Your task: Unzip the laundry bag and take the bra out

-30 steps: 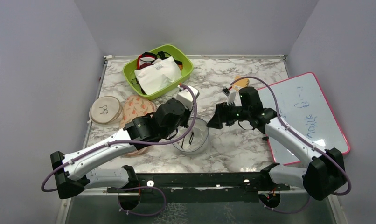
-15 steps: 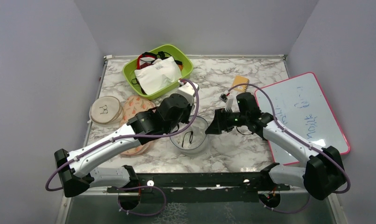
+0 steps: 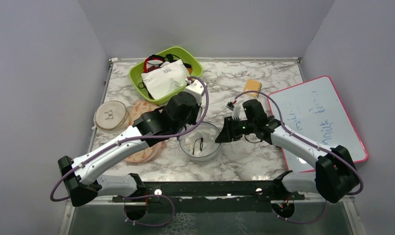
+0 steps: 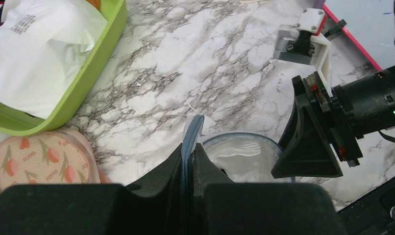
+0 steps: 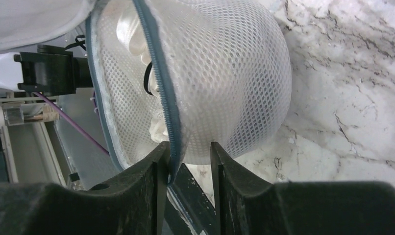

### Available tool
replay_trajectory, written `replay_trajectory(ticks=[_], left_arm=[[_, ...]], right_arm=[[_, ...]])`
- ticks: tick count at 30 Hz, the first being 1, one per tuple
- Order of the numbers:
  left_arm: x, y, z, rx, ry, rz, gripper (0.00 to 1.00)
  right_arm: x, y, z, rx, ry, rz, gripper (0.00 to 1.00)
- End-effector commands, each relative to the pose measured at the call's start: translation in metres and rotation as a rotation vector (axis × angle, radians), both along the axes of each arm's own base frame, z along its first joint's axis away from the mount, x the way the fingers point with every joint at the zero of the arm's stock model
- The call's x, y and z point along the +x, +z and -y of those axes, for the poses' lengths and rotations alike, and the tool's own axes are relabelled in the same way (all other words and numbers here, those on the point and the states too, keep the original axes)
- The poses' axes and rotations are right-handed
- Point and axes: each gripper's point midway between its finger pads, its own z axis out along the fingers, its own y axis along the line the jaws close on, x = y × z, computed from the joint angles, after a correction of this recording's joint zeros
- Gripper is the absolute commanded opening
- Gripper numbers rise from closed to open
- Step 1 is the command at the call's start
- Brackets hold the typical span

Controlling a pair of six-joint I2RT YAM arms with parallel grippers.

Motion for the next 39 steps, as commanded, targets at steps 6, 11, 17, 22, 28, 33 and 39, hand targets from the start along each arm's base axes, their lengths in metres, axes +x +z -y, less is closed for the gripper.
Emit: replay_trajectory(ticks=[6,11,17,22,28,33,39], left_arm=[[0.029,-0.003,-0.026,0.148,0.056,0.007,0.01],[0.054,-0.031,-0.060,0.297,0.140,-0.015,0.04],[0.071,-0.030,-0.094,0.438,0.253,0.007,0.23],[0.077,-0.007,-0.109,0.488,0.311,0.070,0.53],[0.060,-0.006,-0.089,0.343,0.226,-0.006,0.70],[0.009,-0.007,-0.012,-0.125,-0.053,-0.202,0.71],[-0.029,-0.038,0.033,-0.435,-0.151,-0.427,0.62]], right_arm=[[0.002,0.000,0.003,-0.026,0.001,0.041,0.14],[0.002,0.005,0.003,-0.020,0.011,0.057,0.11],[0.004,0.009,0.003,-0.019,0.007,0.074,0.10],[0.005,0.010,0.002,-0.014,0.016,0.078,0.08],[0.006,0.015,0.001,-0.008,0.018,0.086,0.07],[0.006,0.015,0.002,-0.011,0.018,0.099,0.04],[0.007,0.020,0.000,0.010,0.020,0.111,0.01]])
